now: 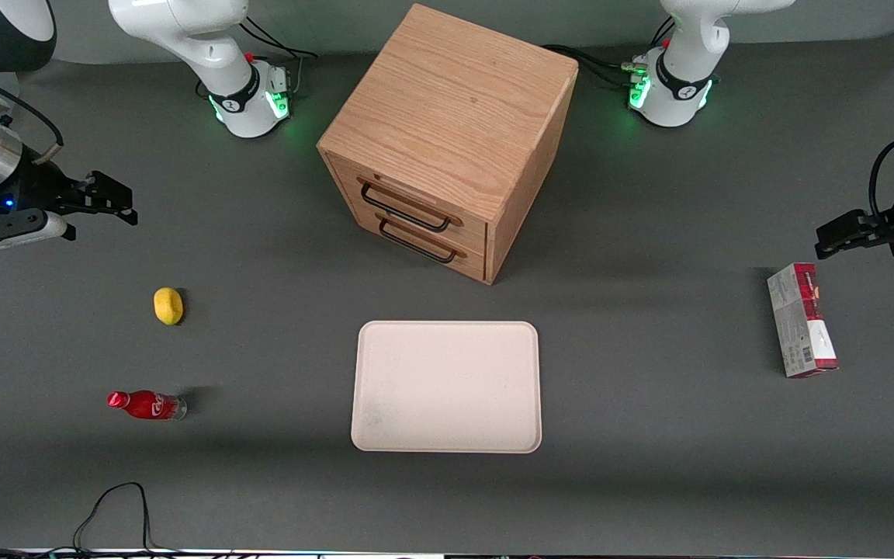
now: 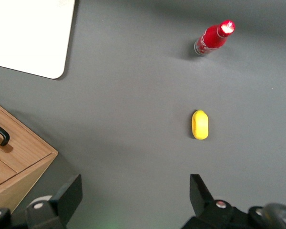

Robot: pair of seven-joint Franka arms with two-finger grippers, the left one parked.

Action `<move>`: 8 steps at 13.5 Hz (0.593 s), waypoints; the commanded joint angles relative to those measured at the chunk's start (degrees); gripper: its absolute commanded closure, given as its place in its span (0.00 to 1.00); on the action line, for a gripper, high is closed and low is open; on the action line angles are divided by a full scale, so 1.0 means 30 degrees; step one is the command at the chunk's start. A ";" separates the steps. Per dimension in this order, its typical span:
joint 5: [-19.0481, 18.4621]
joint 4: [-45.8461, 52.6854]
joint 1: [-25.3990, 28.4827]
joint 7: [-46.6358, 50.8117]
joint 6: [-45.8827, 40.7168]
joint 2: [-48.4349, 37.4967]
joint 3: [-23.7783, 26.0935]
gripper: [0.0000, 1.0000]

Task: Place coke bottle on tray

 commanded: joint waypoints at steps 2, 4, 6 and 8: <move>-0.0204 0.0956 0.0832 0.0882 -0.1148 0.0573 -0.1135 0.00; -0.0262 0.0899 0.0832 0.0795 -0.1352 0.0544 -0.1223 0.00; -0.0292 0.1102 0.0832 0.1174 -0.1441 0.0573 -0.1223 0.00; -0.0292 0.1162 0.0803 0.1205 -0.1441 0.0573 -0.1223 0.00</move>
